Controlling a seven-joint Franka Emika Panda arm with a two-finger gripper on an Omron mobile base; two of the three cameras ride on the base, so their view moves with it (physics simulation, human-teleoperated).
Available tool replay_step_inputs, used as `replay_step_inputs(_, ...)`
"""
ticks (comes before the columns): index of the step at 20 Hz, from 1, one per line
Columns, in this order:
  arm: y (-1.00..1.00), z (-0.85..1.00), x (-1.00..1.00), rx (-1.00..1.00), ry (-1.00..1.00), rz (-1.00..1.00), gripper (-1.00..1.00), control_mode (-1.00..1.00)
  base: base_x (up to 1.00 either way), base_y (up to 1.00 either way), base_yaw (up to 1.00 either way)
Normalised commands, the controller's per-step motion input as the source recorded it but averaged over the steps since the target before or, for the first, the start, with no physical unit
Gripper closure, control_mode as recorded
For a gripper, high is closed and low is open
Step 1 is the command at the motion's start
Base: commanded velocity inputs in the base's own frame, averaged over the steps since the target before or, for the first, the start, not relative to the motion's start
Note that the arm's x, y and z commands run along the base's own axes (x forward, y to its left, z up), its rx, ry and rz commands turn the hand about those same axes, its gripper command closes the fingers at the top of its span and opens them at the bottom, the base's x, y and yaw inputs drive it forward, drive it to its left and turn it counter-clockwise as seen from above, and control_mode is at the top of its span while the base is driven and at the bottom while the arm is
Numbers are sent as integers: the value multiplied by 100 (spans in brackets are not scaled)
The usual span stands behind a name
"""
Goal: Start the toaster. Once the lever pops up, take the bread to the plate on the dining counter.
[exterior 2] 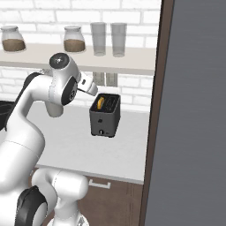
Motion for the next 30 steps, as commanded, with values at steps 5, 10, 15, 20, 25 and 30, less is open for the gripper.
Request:
replay_step_inputs(5,0,0,0,0,0,0,-100,-100,0,0,0)
replay_step_inputs(10,0,0,0,0,0,0,-100,-100,0,0,0)
replay_step_inputs(15,0,0,0,0,0,0,-100,-100,0,0,0)
replay_step_inputs(20,0,0,0,0,0,0,-100,-100,0,0,0)
replay_step_inputs(25,0,-1,-1,0,0,0,-100,-100,0,0,0)
replay_step_inputs(30,-18,-11,-7,0,0,0,-100,-100,0,0,0)
